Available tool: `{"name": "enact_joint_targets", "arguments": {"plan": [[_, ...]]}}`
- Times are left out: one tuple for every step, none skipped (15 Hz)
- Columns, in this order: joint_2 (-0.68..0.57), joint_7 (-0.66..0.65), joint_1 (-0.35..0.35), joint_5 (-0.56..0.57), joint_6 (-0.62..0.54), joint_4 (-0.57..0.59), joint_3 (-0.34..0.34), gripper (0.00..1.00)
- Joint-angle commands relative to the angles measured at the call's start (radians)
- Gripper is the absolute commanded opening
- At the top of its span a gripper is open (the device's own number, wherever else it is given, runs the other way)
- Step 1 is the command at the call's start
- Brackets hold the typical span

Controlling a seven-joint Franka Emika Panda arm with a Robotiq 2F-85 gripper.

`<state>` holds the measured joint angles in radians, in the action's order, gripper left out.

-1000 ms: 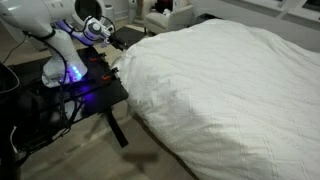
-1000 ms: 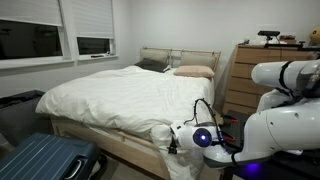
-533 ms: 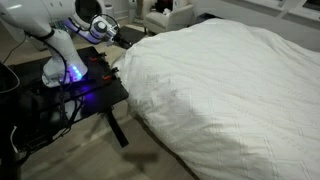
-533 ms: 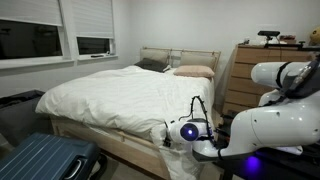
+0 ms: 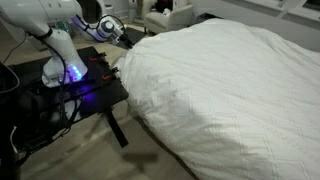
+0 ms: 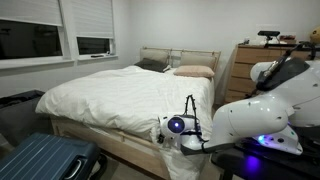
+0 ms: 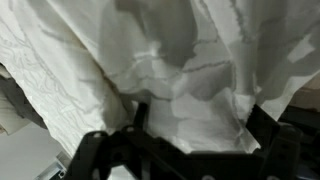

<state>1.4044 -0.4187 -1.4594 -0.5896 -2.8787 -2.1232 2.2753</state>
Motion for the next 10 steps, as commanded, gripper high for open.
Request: {"name": "enact_joint_targets", "arguments": {"plan": [[-0.002, 0.003, -0.038, 0.025, 0.043, 0.045, -0.002, 0.83], [-0.001, 0.006, -0.040, 0.029, 0.052, 0.048, -0.004, 0.74], [-0.001, 0.007, -0.038, 0.030, 0.061, 0.048, -0.007, 0.68], [-0.008, 0.012, -0.038, 0.030, 0.065, 0.046, -0.007, 0.58], [-0.021, 0.023, -0.042, 0.030, 0.066, 0.040, -0.004, 0.51], [-0.028, 0.029, -0.043, 0.029, 0.066, 0.036, -0.004, 0.43], [-0.037, 0.035, -0.043, 0.028, 0.065, 0.030, -0.006, 0.36], [-0.047, 0.044, -0.046, 0.028, 0.063, 0.024, -0.006, 0.27], [-0.058, 0.053, -0.050, 0.028, 0.062, 0.019, -0.005, 0.21], [-0.078, 0.073, -0.058, 0.031, 0.064, 0.010, -0.003, 0.12]]}}
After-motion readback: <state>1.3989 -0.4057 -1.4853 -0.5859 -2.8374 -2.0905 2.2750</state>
